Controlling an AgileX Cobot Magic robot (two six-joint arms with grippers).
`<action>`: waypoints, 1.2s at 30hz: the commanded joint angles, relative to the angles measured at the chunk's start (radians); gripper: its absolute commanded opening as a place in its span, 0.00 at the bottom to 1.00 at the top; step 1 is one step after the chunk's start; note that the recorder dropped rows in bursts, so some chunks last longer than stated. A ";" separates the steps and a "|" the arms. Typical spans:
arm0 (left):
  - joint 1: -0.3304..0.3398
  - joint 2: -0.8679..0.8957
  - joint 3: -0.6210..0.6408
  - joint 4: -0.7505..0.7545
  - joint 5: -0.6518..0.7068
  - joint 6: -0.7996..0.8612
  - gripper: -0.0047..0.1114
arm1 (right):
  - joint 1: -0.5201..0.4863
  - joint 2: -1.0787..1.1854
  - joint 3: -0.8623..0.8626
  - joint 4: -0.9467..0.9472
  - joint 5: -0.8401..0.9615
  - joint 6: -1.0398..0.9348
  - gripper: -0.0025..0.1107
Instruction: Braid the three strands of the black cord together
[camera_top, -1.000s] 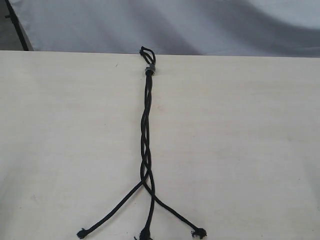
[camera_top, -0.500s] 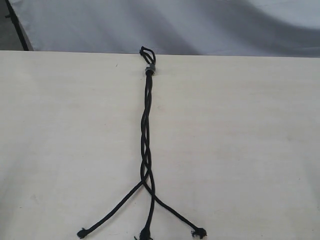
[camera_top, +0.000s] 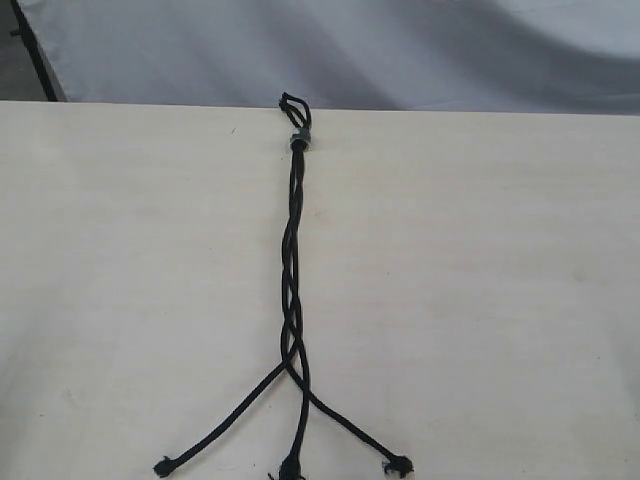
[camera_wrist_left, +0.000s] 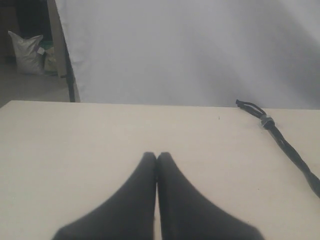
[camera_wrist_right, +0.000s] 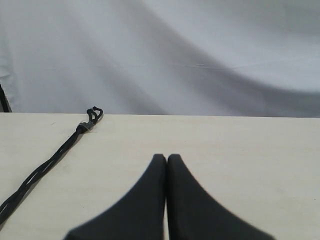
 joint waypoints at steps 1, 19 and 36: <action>0.002 -0.004 0.003 -0.010 -0.001 -0.007 0.05 | 0.004 -0.006 0.002 0.000 0.005 -0.007 0.03; 0.002 -0.004 0.003 -0.010 -0.001 -0.007 0.05 | 0.004 -0.006 0.002 0.000 0.005 0.008 0.03; 0.002 -0.004 0.003 -0.010 -0.001 -0.007 0.05 | 0.004 -0.006 0.002 0.000 0.005 0.008 0.03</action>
